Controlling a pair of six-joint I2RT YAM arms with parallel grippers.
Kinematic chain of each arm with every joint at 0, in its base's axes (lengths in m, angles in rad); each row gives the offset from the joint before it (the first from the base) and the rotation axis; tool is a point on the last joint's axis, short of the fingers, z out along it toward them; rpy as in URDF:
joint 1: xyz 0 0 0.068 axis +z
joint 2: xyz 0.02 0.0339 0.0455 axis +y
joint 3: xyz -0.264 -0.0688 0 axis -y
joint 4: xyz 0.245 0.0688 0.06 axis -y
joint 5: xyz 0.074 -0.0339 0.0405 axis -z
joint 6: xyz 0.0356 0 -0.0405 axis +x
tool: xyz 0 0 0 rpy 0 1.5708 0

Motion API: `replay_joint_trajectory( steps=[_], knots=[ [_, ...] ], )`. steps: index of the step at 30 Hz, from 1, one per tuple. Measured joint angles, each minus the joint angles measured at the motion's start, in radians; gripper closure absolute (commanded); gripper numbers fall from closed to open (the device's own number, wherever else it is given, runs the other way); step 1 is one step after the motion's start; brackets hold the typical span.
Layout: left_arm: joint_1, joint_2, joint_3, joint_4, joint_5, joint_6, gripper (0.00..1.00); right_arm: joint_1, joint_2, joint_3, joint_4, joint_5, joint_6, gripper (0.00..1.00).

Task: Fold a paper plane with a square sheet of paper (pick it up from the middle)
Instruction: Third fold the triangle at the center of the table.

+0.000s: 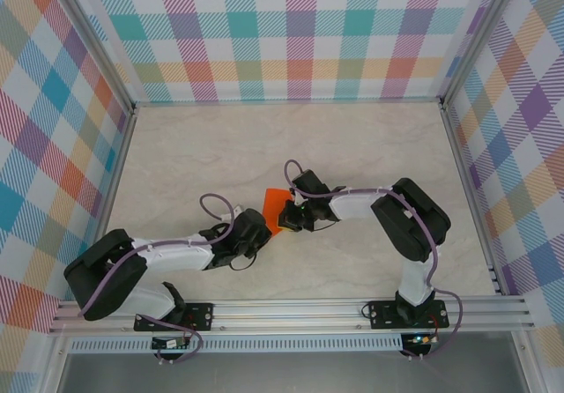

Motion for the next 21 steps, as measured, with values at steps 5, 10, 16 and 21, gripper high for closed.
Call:
replay_joint_trajectory(
  steps=[5, 10, 16, 21],
  knots=[
    [-0.023, 0.031, 0.001, 0.047, -0.063, -0.057, 1.00, 0.000, 0.000, 0.000, 0.001, 0.000, 0.010, 0.95],
    [-0.037, 0.098, 0.002, 0.085, -0.089, -0.097, 1.00, 0.000, 0.000, 0.000, 0.002, 0.000, 0.021, 0.95],
    [-0.041, 0.146, 0.004, 0.137, -0.097, -0.104, 1.00, 0.000, 0.000, 0.000, 0.001, 0.000, 0.021, 0.95],
    [-0.041, 0.158, 0.002, 0.189, -0.099, -0.108, 1.00, 0.000, 0.000, 0.000, 0.002, 0.000, 0.021, 0.95]
  ],
)
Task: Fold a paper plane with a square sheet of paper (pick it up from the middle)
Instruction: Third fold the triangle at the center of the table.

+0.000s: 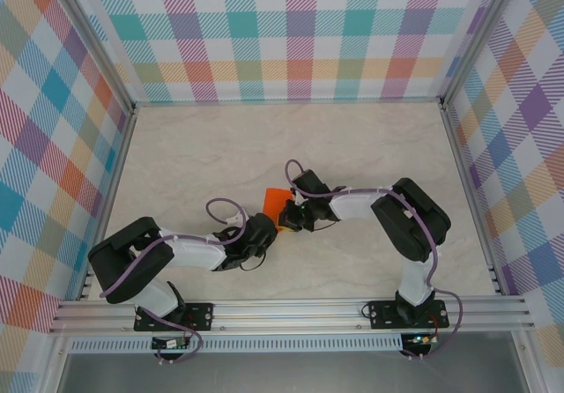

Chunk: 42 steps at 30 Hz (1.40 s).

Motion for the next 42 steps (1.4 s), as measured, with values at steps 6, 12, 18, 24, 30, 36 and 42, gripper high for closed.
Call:
replay_joint_trajectory(
  steps=[6, 12, 18, 24, 30, 36, 42],
  knots=[
    [-0.012, -0.002, -0.028, 0.017, -0.012, -0.027, 1.00, 0.000, 0.000, 0.000, -0.002, 0.005, 0.000, 0.95],
    [-0.014, -0.075, -0.095, 0.001, -0.039, -0.092, 1.00, 0.000, 0.000, 0.003, -0.013, 0.012, 0.000, 0.95],
    [-0.025, -0.221, -0.150, -0.165, -0.087, -0.122, 1.00, 0.002, 0.001, 0.008, -0.024, 0.018, 0.000, 0.95],
    [-0.039, -0.316, -0.171, -0.282, -0.113, -0.101, 1.00, 0.002, 0.003, 0.017, -0.035, 0.019, -0.001, 0.95],
    [-0.027, -0.376, -0.064, -0.444, -0.120, 0.076, 0.96, 0.002, 0.004, 0.024, -0.047, 0.019, -0.025, 0.93],
    [0.067, -0.348, 0.060, -0.469, -0.021, 0.268, 0.79, -0.003, -0.002, 0.030, -0.068, 0.017, -0.092, 0.83],
    [0.127, -0.243, 0.150, -0.493, 0.086, 0.405, 0.65, -0.050, -0.053, 0.030, -0.116, 0.010, -0.133, 0.69]
  ],
)
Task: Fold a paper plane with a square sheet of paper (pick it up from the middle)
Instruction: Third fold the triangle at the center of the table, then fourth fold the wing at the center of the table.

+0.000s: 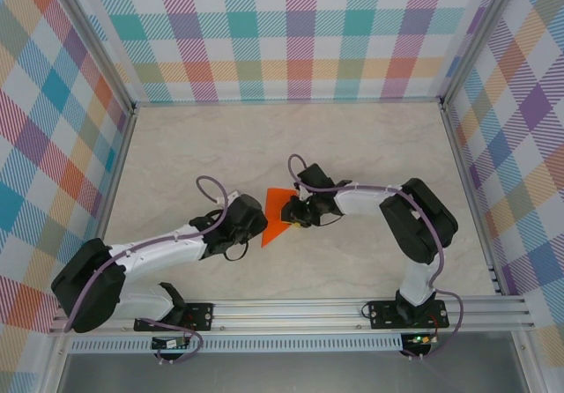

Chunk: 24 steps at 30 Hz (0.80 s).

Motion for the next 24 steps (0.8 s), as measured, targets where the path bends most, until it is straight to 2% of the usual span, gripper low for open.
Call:
replay_joint_trajectory(
  steps=[5, 10, 15, 24],
  knots=[
    [0.041, 0.059, 0.043, 0.012, 0.095, 0.082, 0.55, -0.040, -0.075, -0.006, -0.010, 0.005, 0.002, 0.58],
    [0.060, 0.142, 0.082, 0.040, 0.187, 0.160, 0.52, -0.067, -0.131, -0.037, -0.015, 0.025, 0.022, 0.43],
    [0.072, 0.202, 0.111, 0.062, 0.250, 0.209, 0.59, -0.097, -0.148, -0.083, -0.019, 0.042, 0.052, 0.34],
    [0.101, 0.293, 0.147, 0.070, 0.256, 0.233, 0.73, -0.122, -0.149, -0.105, -0.014, 0.017, 0.069, 0.33]
  ],
)
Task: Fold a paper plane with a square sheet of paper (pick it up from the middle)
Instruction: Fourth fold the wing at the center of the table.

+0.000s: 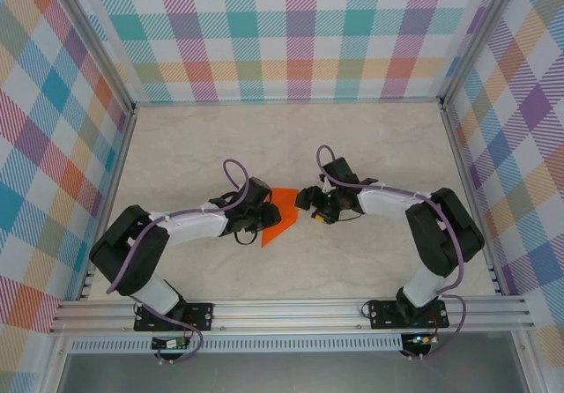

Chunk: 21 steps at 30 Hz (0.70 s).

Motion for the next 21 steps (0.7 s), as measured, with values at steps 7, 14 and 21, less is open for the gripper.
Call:
replay_joint_trajectory(
  steps=[7, 14, 21],
  knots=[
    [0.011, 0.054, 0.002, -0.012, -0.035, -0.012, 0.84, 0.000, 0.037, 0.000, 0.049, -0.084, 0.022, 0.39],
    [0.012, 0.053, -0.011, 0.001, -0.054, -0.043, 0.87, 0.002, 0.085, 0.001, 0.073, -0.150, 0.049, 0.46],
    [0.012, 0.045, -0.028, 0.023, -0.058, -0.063, 0.87, 0.011, 0.109, 0.016, 0.080, -0.174, 0.065, 0.50]
  ],
)
